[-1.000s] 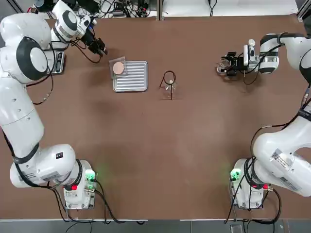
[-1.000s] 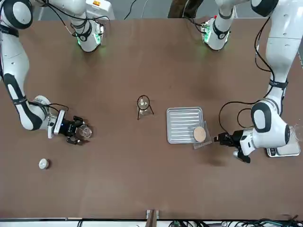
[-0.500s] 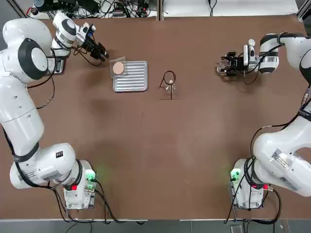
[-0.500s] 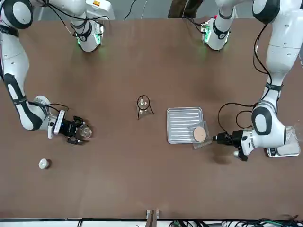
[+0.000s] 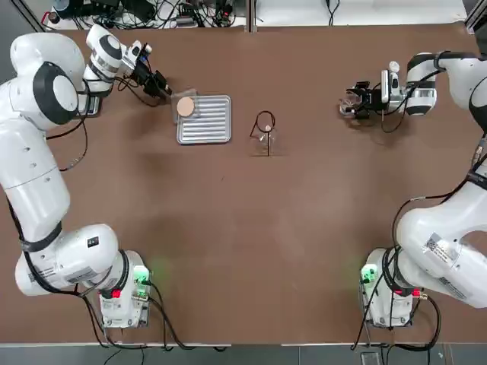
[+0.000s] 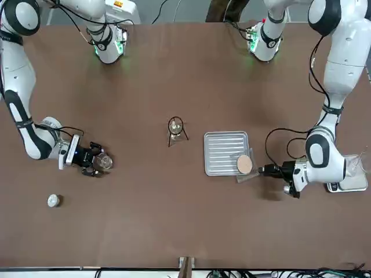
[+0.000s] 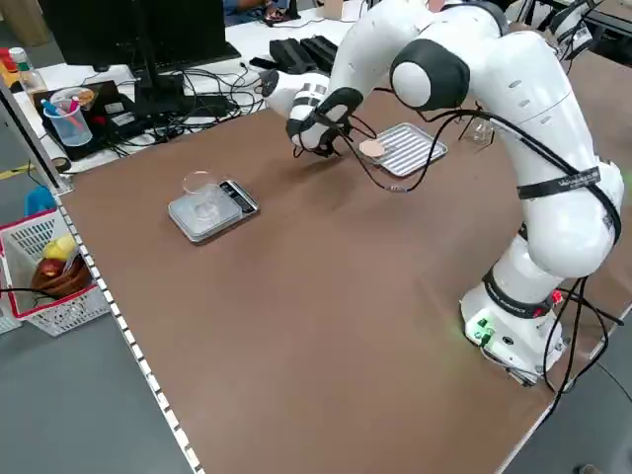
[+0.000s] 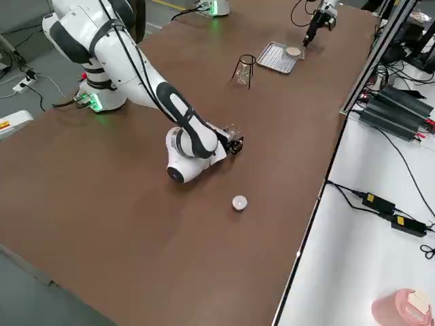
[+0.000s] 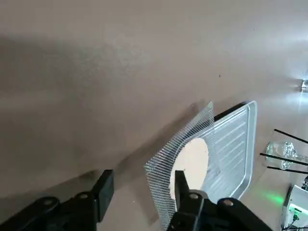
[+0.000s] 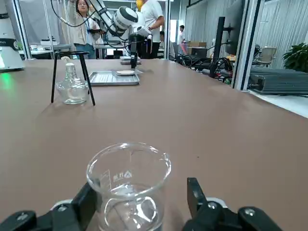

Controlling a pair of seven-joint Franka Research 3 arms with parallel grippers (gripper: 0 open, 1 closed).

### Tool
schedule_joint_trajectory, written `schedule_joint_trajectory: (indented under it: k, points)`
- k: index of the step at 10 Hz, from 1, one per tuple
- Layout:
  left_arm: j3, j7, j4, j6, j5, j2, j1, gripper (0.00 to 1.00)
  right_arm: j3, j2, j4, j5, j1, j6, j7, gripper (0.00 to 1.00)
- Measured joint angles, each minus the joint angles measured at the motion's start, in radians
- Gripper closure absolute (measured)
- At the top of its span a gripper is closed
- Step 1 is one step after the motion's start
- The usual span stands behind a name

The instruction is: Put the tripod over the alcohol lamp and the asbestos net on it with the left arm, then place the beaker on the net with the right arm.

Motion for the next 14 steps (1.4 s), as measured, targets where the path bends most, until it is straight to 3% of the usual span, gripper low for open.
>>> schedule_joint_trajectory:
  k: [4, 14]
  points:
    - [-0.006, 0.001, 0.001, -0.001, -0.014, 0.012, -0.005, 0.51, 0.0, 0.0, 0.0, 0.0, 0.0, 0.0, 0.001, 0.19]
    - [-0.007, 0.001, 0.014, -0.001, -0.051, 0.023, -0.029, 0.55, -0.001, 0.0, 0.0, 0.0, 0.0, 0.0, 0.001, 0.19]
